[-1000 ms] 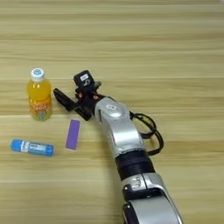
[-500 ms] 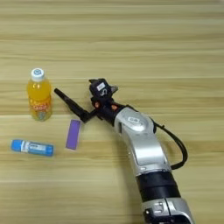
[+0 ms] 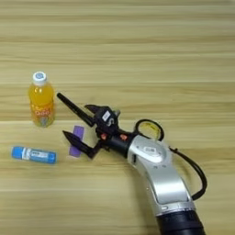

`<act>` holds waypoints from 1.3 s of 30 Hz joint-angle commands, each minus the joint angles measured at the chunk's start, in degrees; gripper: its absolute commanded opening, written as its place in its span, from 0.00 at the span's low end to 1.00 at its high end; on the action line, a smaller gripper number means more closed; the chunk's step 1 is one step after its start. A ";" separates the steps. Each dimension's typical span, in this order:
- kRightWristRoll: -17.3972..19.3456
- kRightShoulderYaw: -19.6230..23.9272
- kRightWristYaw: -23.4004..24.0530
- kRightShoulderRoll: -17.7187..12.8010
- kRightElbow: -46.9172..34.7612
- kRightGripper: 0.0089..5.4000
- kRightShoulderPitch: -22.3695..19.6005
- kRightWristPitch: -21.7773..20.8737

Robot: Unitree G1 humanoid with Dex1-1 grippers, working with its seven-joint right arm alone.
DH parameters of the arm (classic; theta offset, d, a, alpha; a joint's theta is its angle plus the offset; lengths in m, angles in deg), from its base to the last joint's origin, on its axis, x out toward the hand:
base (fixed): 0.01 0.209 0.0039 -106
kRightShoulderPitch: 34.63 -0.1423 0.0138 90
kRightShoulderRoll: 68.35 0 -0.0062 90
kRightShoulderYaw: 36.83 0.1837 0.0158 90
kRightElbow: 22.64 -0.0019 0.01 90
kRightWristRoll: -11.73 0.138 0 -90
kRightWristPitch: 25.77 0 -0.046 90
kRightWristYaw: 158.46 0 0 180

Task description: Move the objects on the table

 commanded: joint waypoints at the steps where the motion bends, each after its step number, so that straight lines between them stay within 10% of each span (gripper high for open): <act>1: -1.98 -1.81 -0.17 -2.53 -3.00 1.00 -1.04 -3.35; 11: -8.19 -4.47 1.71 -3.50 1.03 1.00 -1.70 -5.75; 39: -10.60 -8.73 1.79 -3.53 9.37 1.00 -5.61 -1.55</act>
